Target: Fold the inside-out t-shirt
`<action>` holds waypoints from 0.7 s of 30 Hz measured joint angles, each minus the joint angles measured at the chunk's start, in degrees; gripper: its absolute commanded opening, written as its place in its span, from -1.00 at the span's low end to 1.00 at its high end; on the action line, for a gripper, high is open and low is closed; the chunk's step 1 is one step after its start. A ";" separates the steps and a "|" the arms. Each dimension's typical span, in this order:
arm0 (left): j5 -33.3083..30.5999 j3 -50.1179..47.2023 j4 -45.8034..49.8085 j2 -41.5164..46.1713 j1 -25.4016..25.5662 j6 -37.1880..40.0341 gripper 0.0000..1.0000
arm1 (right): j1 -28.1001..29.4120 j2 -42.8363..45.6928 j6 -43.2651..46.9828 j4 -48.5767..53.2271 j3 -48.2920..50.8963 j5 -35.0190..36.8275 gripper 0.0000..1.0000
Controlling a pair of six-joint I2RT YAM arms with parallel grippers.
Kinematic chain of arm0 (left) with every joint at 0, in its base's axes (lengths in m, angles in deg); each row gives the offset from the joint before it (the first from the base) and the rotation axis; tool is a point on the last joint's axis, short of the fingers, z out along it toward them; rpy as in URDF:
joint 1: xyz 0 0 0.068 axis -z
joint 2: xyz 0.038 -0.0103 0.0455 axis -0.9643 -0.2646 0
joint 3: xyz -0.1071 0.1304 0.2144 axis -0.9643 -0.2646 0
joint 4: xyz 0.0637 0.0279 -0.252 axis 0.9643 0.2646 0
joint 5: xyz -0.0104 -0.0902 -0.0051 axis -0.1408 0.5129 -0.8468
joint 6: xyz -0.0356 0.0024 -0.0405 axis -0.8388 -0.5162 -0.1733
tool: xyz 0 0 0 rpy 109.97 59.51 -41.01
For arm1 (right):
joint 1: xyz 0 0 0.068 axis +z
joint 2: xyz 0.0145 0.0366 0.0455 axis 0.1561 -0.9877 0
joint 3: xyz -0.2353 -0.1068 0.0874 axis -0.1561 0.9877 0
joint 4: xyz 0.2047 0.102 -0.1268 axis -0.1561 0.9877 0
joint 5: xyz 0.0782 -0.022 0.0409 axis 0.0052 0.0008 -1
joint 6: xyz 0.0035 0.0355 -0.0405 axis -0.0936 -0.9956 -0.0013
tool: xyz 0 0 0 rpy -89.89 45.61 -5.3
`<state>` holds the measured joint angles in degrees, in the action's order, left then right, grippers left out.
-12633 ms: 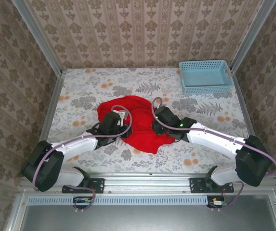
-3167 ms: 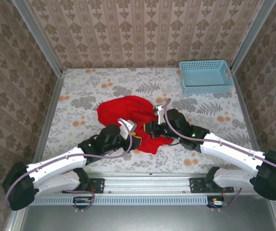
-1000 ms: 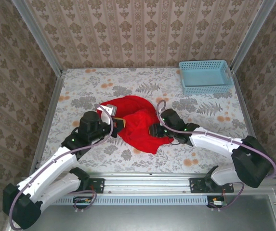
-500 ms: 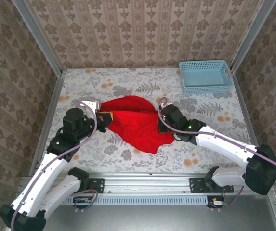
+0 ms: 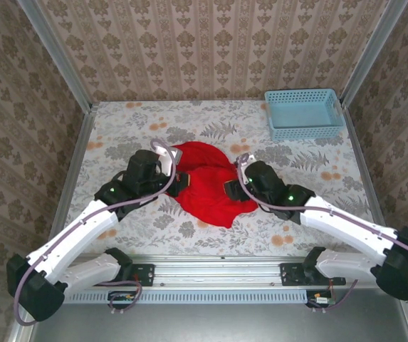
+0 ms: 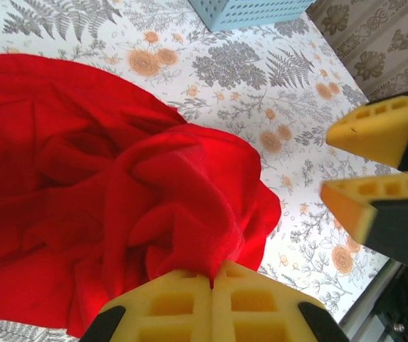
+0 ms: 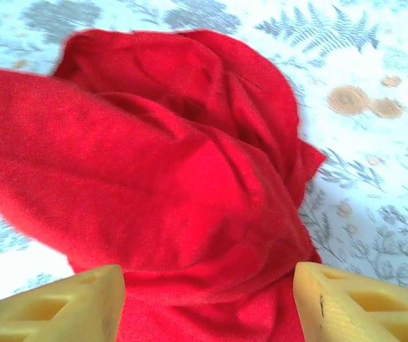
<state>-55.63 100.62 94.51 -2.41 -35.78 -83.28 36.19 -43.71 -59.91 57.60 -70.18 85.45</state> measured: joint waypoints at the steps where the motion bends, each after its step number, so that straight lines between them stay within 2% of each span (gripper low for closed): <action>1: -0.13 0.00 0.00 0.39 0.00 0.13 -1.00 | 0.09 1.29 1.46 -1.84 1.18 -1.55 0.36; 11: 0.76 0.00 0.15 2.99 0.00 0.96 -1.00 | 4.15 -0.52 18.97 -19.80 4.96 -8.11 0.37; 21: 2.40 0.00 0.46 2.99 0.07 1.07 -1.00 | 4.90 -8.85 28.85 -27.63 4.13 -11.96 0.28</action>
<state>-53.23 100.62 94.97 0.59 -35.72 -82.21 41.08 -52.56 -31.06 29.97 -66.05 73.50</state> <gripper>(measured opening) 0.054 0.659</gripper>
